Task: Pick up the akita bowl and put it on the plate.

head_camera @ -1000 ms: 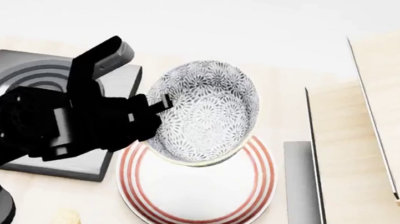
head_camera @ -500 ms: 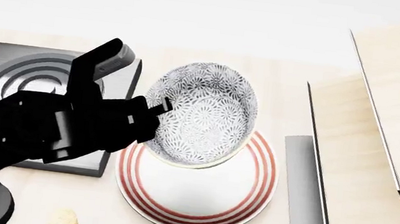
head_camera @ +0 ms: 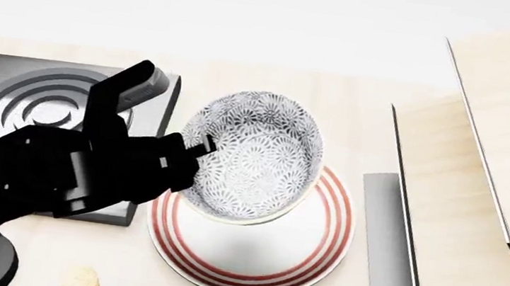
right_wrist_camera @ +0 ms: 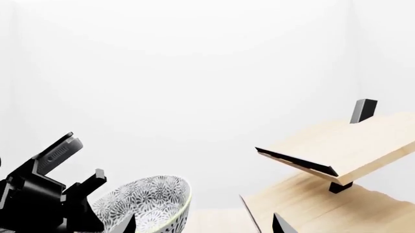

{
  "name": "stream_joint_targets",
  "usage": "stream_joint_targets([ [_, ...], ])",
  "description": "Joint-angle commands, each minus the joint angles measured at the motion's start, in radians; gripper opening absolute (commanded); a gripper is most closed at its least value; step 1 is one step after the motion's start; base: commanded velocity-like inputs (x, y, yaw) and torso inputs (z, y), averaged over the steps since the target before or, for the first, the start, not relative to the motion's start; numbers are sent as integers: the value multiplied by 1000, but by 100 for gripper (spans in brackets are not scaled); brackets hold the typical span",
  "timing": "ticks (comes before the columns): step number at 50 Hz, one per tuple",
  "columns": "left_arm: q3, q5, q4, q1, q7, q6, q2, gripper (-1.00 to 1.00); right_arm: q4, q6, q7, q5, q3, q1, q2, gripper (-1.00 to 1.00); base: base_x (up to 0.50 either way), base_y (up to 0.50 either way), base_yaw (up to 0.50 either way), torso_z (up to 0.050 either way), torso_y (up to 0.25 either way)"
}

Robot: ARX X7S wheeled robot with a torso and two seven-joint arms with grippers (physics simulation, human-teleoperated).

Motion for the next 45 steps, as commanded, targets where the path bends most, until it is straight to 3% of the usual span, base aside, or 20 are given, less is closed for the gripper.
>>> stream_joint_targets([
  [1, -84, 80, -4, 9, -27, 11, 0, -100, 5, 1, 1, 3, -2, 5, 1, 100, 0, 0, 0, 0, 0],
  [13, -207, 198, -5, 29, -19, -7, 0, -100, -7, 4, 5, 0, -1, 2, 5, 100, 0, 0, 0, 2, -58],
  [45, -106, 105, -5, 60, -33, 24, 0, -100, 10, 1, 5, -2, -16, 10, 3, 100, 0, 0, 0, 0, 0],
])
